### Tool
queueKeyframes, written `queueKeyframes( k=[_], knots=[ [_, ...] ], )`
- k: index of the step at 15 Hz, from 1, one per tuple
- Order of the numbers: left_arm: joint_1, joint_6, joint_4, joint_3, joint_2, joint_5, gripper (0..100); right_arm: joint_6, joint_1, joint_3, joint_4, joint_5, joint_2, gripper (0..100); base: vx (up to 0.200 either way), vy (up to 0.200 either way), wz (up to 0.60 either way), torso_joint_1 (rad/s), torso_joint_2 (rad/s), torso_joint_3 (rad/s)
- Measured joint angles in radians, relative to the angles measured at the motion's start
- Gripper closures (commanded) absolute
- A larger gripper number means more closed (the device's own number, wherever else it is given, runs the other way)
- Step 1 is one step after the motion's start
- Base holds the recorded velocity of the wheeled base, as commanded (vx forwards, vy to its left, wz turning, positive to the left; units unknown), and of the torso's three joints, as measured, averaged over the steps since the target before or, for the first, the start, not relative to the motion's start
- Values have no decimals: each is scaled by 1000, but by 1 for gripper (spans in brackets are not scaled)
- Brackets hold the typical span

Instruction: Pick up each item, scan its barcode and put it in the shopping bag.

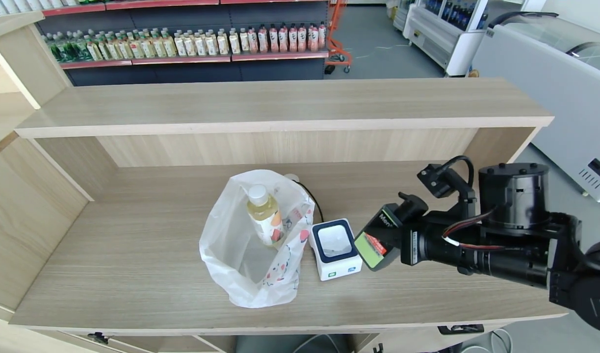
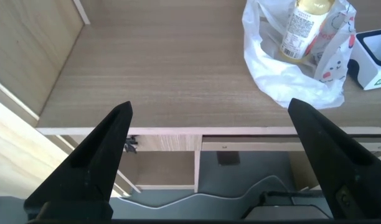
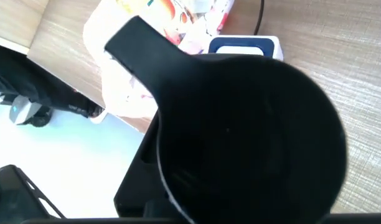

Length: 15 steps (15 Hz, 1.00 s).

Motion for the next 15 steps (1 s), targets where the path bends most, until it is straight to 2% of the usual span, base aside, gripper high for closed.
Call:
queueKeyframes(
  k=[4,7,9,15],
  knots=[
    [0,-1,0,0,0,0,0,1,36,-3,-111,-56,93,100,0,0,0,0,0,0],
    [0,-1,0,0,0,0,0,0,47,-17,-122,-63,143,100,0,0,0,0,0,0],
    [0,-1,0,0,0,0,0,2,45,-30,-147,-109,175,100,0,0,0,0,0,0],
    [0,-1,0,0,0,0,0,4,41,-65,-190,-109,238,100,0,0,0,0,0,0]
  ],
)
